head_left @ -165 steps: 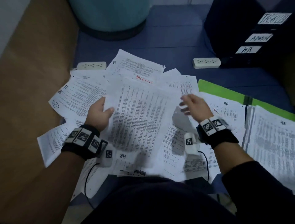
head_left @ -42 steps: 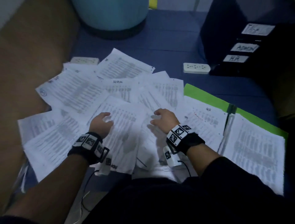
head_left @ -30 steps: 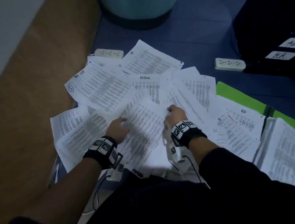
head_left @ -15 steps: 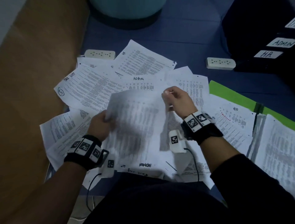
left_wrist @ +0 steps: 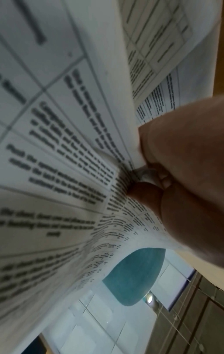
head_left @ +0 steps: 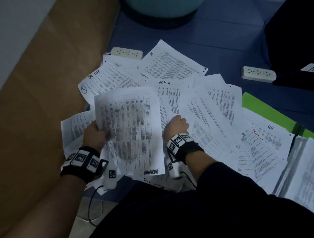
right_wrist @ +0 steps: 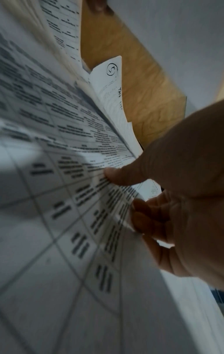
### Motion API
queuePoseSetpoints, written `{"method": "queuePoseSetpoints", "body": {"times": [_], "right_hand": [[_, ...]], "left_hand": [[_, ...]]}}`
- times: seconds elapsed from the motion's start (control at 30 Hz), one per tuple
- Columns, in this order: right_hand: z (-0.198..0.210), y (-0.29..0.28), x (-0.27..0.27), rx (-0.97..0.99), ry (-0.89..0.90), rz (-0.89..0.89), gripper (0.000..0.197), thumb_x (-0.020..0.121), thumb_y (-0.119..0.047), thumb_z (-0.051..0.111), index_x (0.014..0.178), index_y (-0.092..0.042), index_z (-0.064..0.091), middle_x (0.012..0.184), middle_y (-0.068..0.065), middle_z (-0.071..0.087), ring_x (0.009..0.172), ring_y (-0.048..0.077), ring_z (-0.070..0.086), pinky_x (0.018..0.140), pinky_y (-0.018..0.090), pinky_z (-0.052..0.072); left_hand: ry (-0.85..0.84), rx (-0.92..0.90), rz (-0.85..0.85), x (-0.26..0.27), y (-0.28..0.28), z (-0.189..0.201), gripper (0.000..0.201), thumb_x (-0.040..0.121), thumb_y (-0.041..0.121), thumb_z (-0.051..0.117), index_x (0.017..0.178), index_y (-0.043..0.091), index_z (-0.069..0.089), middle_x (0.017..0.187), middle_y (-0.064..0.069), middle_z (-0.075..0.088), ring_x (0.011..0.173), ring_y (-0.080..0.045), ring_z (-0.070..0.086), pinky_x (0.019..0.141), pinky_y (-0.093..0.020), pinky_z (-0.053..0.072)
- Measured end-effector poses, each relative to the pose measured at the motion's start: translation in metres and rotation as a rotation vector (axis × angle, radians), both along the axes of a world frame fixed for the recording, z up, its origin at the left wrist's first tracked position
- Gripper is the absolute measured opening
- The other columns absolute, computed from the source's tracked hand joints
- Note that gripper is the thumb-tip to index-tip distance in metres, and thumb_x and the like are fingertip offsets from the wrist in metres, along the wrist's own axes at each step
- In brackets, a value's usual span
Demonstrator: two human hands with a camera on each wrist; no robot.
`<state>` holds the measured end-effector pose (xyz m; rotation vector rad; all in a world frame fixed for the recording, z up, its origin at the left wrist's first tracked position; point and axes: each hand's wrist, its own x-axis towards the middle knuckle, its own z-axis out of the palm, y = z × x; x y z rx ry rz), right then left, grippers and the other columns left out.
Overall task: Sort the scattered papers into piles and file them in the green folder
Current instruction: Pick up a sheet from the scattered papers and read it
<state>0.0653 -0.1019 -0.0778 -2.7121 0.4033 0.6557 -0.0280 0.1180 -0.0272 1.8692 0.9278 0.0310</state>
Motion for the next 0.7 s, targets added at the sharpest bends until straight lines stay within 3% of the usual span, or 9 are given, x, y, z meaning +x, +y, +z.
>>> {"method": "queuePoseSetpoints", "body": {"times": [0.17, 0.37, 0.43, 0.5, 0.53, 0.57, 0.63, 0.7], "right_hand": [[-0.007, -0.010, -0.006, -0.108, -0.036, 0.008, 0.045, 0.089, -0.017, 0.055, 0.130, -0.007, 0.041, 0.131, 0.011, 0.039, 0.119, 0.028, 0.037, 0.093, 0.040, 0.038], [-0.008, -0.011, -0.012, -0.092, -0.013, 0.009, 0.034, 0.097, -0.009, 0.037, 0.130, -0.001, 0.040, 0.136, 0.016, 0.039, 0.119, 0.030, 0.043, 0.091, 0.037, 0.040], [-0.010, -0.008, -0.021, -0.111, -0.130, -0.051, 0.029, 0.093, -0.005, 0.040, 0.120, 0.000, 0.051, 0.124, 0.016, 0.048, 0.111, 0.031, 0.048, 0.081, 0.038, 0.044], [0.002, -0.005, -0.031, -0.045, -0.182, -0.070, 0.018, 0.079, -0.005, 0.051, 0.090, -0.003, 0.064, 0.093, 0.013, 0.060, 0.083, 0.028, 0.058, 0.061, 0.033, 0.046], [0.007, -0.004, -0.033, -0.064, -0.198, -0.078, 0.015, 0.075, -0.007, 0.053, 0.084, -0.005, 0.065, 0.087, 0.012, 0.060, 0.076, 0.027, 0.057, 0.058, 0.032, 0.045], [0.009, -0.004, -0.035, -0.072, -0.185, -0.085, 0.017, 0.077, -0.008, 0.057, 0.091, -0.005, 0.064, 0.094, 0.012, 0.060, 0.083, 0.028, 0.057, 0.062, 0.035, 0.046], [0.005, -0.006, -0.030, -0.074, -0.066, -0.065, 0.042, 0.082, -0.015, 0.064, 0.119, -0.004, 0.050, 0.121, 0.013, 0.048, 0.109, 0.030, 0.047, 0.080, 0.041, 0.045], [0.007, -0.019, -0.024, -0.095, -0.014, -0.048, 0.058, 0.083, -0.023, 0.068, 0.130, -0.006, 0.038, 0.131, 0.012, 0.038, 0.119, 0.028, 0.040, 0.089, 0.042, 0.044]], "left_hand": [[-0.007, -0.045, -0.013, 0.010, -0.006, -0.011, 0.025, 0.089, 0.001, 0.057, 0.112, 0.010, 0.062, 0.105, -0.012, 0.063, 0.099, -0.032, 0.061, 0.090, -0.047, 0.050], [-0.036, -0.033, -0.058, 0.017, -0.015, -0.012, 0.031, 0.090, 0.002, 0.056, 0.120, 0.003, 0.059, 0.106, -0.006, 0.060, 0.098, -0.024, 0.057, 0.091, -0.042, 0.047], [-0.045, -0.027, -0.069, 0.017, -0.014, -0.012, 0.031, 0.090, 0.002, 0.056, 0.120, 0.003, 0.060, 0.106, -0.006, 0.060, 0.098, -0.024, 0.057, 0.091, -0.042, 0.047], [-0.050, -0.032, -0.063, 0.015, -0.010, -0.012, 0.032, 0.090, 0.002, 0.057, 0.121, 0.004, 0.059, 0.106, -0.004, 0.059, 0.099, -0.023, 0.057, 0.092, -0.041, 0.047], [-0.051, -0.036, -0.055, 0.013, -0.007, -0.012, 0.032, 0.090, 0.002, 0.056, 0.122, 0.004, 0.059, 0.107, -0.003, 0.059, 0.100, -0.023, 0.057, 0.093, -0.040, 0.046], [-0.051, -0.036, -0.049, 0.011, -0.005, -0.012, 0.033, 0.090, 0.002, 0.056, 0.123, 0.005, 0.059, 0.107, -0.003, 0.059, 0.101, -0.023, 0.057, 0.094, -0.040, 0.046], [-0.058, -0.043, -0.032, 0.008, 0.000, -0.011, 0.034, 0.090, 0.002, 0.056, 0.124, 0.005, 0.058, 0.108, -0.003, 0.059, 0.103, -0.023, 0.057, 0.094, -0.039, 0.046], [-0.070, -0.053, -0.016, 0.006, 0.003, -0.010, 0.034, 0.091, 0.000, 0.054, 0.125, 0.003, 0.057, 0.108, -0.003, 0.058, 0.102, -0.022, 0.056, 0.091, -0.035, 0.044]]}}
